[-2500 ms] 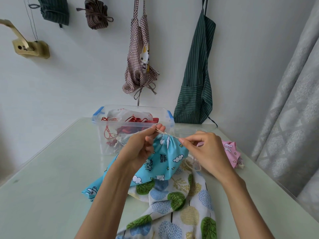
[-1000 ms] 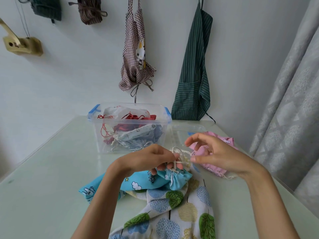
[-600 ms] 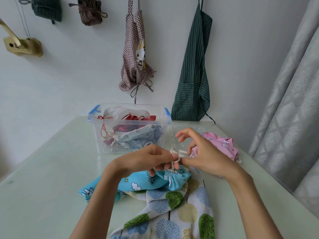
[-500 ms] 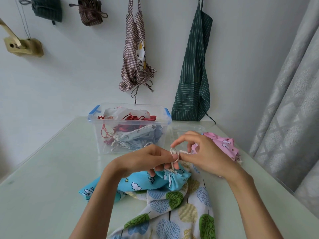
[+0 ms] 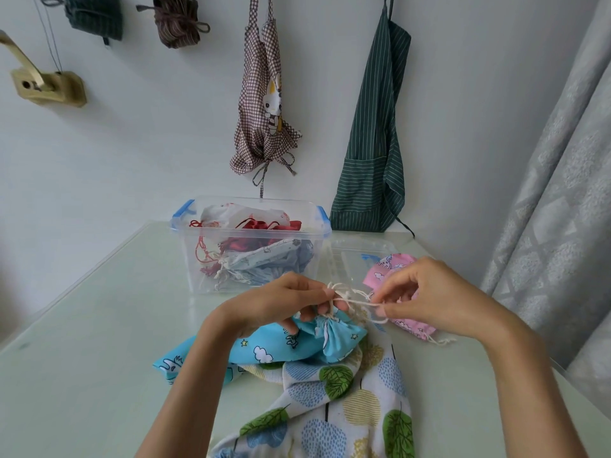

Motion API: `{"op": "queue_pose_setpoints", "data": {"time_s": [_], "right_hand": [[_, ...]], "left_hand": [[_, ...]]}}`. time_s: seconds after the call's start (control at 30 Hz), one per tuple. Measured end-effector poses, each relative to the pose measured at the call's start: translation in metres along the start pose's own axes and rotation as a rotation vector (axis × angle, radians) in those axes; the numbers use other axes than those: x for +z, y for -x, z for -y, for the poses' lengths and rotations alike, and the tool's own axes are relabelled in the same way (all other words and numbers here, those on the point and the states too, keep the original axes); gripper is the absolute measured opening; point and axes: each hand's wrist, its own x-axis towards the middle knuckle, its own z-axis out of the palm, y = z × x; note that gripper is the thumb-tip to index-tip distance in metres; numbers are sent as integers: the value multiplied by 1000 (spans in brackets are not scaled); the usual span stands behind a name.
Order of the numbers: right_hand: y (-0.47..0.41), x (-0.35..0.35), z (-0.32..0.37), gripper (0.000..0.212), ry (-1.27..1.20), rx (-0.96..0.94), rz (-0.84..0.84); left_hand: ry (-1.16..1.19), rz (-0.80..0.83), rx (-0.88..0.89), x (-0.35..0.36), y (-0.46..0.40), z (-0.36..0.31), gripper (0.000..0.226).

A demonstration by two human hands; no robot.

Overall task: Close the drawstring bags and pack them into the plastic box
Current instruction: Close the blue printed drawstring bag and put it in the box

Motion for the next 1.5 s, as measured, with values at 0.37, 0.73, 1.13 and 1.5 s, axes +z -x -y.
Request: {"op": "queue_pose_setpoints", "data": {"time_s": [0.37,0.73,1.13,1.5], "right_hand": [[-10,22,13,9,78,-70,-31],[-6,8,3,8,-82,-59,17],[-14,-2,26,42,-406,-47,-14],[-102,-33,60,37,-468,120,-282]], "left_hand": [[-101,68,6,1,-2,4,26],[-82,60,-27,-1,-3,4,31],[-176,125,-102,6,-3,0,35],[-91,50,-64,7,-3,2,48]]}}
